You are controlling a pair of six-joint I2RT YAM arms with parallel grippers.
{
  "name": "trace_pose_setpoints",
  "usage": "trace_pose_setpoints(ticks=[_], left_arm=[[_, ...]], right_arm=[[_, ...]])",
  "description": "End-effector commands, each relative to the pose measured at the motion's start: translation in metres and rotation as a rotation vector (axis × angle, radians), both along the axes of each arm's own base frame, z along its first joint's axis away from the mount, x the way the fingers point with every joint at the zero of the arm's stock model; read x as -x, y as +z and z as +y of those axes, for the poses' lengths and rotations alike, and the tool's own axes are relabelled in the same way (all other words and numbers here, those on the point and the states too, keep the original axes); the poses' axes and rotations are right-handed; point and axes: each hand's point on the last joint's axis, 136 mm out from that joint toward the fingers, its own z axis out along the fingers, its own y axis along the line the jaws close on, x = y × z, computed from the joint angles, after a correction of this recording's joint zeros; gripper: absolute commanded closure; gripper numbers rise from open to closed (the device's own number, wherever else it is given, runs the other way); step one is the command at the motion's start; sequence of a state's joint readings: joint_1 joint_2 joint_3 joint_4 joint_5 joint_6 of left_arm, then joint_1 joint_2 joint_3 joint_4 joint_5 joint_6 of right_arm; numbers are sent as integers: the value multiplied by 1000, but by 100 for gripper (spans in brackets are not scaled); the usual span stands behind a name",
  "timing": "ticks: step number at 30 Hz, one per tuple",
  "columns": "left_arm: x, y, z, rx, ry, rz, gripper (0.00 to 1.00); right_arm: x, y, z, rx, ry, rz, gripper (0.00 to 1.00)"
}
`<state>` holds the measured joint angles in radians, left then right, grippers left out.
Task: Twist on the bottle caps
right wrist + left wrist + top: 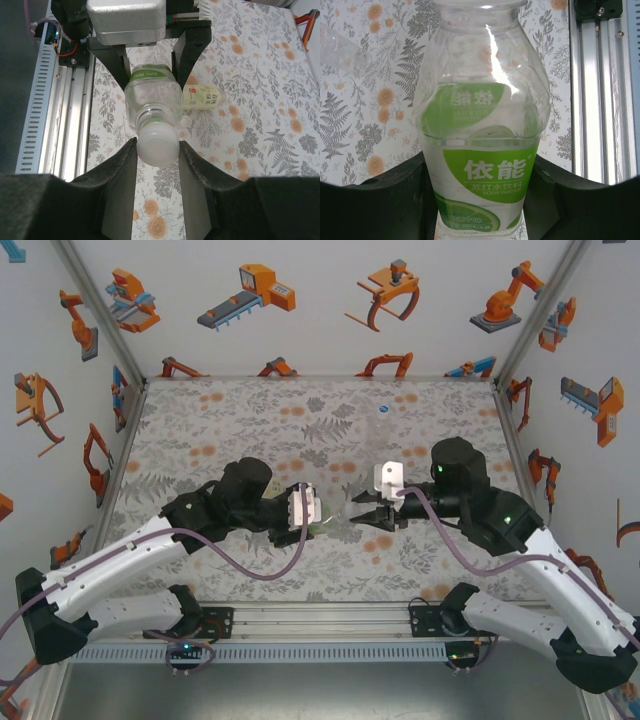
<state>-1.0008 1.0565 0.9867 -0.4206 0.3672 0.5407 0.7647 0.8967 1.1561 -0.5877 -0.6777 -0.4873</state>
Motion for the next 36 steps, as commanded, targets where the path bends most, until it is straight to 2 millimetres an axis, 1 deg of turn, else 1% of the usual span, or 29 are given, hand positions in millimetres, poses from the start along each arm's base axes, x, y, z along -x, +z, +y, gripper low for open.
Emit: trace_pose_setpoints(ticks=[1,5,13,24,29,36], left_arm=[[6,15,-4,34,-49,-18,100],[8,17,-4,39,-57,-17,100],[8,18,-4,41,-53,-20,100],[9,20,-6,48,-60,-24,100],[10,23,-7,65,-70,-27,100],[13,27,-7,87,-81,-28,100]], right_arm=[[3,2,3,-18,32,-26,100],[2,-1,5,-13,38,-17,100],[9,-1,11,-25,97,11,100],[11,0,14,-31,116,18,100],[6,-8,14,-4,86,21,100],[2,-9,11,8,56,10,100]])
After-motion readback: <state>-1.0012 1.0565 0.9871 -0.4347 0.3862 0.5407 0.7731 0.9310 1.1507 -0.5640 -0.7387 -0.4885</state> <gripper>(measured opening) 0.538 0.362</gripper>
